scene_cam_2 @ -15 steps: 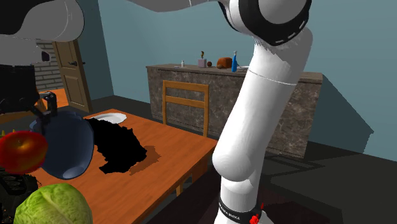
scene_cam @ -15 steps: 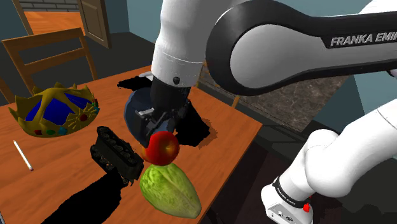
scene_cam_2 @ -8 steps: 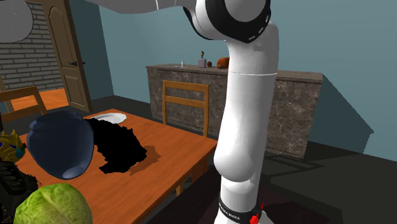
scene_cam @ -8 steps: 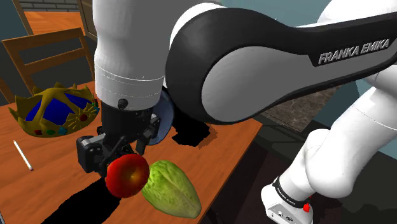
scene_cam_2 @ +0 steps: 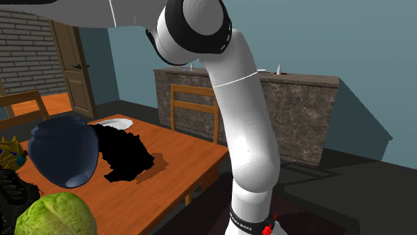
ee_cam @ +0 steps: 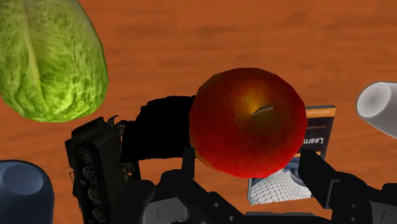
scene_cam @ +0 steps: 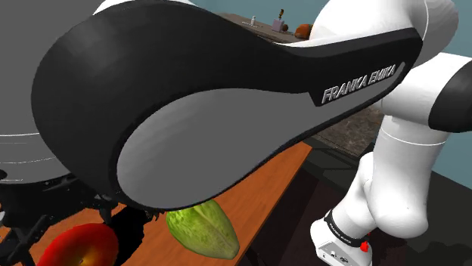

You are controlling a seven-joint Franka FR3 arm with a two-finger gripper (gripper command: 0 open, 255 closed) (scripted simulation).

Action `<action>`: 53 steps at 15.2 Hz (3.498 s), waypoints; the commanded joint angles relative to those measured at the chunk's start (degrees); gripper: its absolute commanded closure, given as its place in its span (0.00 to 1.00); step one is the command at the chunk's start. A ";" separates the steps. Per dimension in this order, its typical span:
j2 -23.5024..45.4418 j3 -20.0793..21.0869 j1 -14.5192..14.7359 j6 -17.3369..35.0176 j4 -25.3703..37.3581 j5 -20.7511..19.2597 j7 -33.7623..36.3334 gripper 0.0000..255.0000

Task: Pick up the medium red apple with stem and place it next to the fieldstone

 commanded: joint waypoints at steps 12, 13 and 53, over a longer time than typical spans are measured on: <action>11.81 -2.29 8.61 1.02 8.98 -7.63 5.36 1.00; 11.81 -2.33 8.45 1.79 8.18 -7.68 5.45 1.00; 12.48 -3.22 6.36 13.73 -3.69 -9.22 7.10 0.00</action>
